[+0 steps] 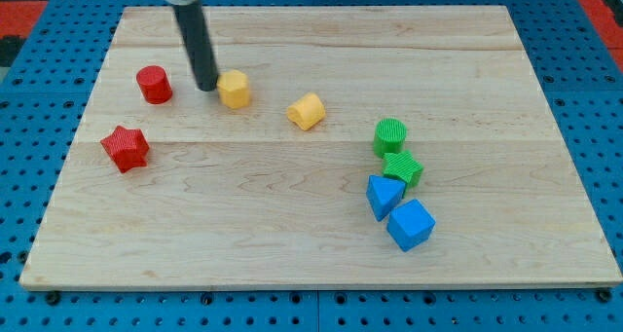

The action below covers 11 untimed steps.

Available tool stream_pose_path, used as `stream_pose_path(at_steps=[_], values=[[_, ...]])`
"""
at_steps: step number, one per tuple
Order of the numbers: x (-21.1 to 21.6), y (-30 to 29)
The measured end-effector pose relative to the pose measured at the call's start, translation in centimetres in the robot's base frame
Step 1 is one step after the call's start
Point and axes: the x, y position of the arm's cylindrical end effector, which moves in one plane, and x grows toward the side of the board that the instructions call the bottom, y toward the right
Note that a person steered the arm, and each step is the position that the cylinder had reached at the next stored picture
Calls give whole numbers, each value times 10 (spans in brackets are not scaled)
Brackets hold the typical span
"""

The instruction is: Slightly push the heart to the bottom

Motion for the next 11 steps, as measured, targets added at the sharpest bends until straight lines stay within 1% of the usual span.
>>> stream_pose_path(at_steps=[1,2,3,4,5,7,8,10,11], values=[[25,38],[6,35],[-1,73],[-6,152],[1,136],[4,127],[44,150],[56,81],[42,40]])
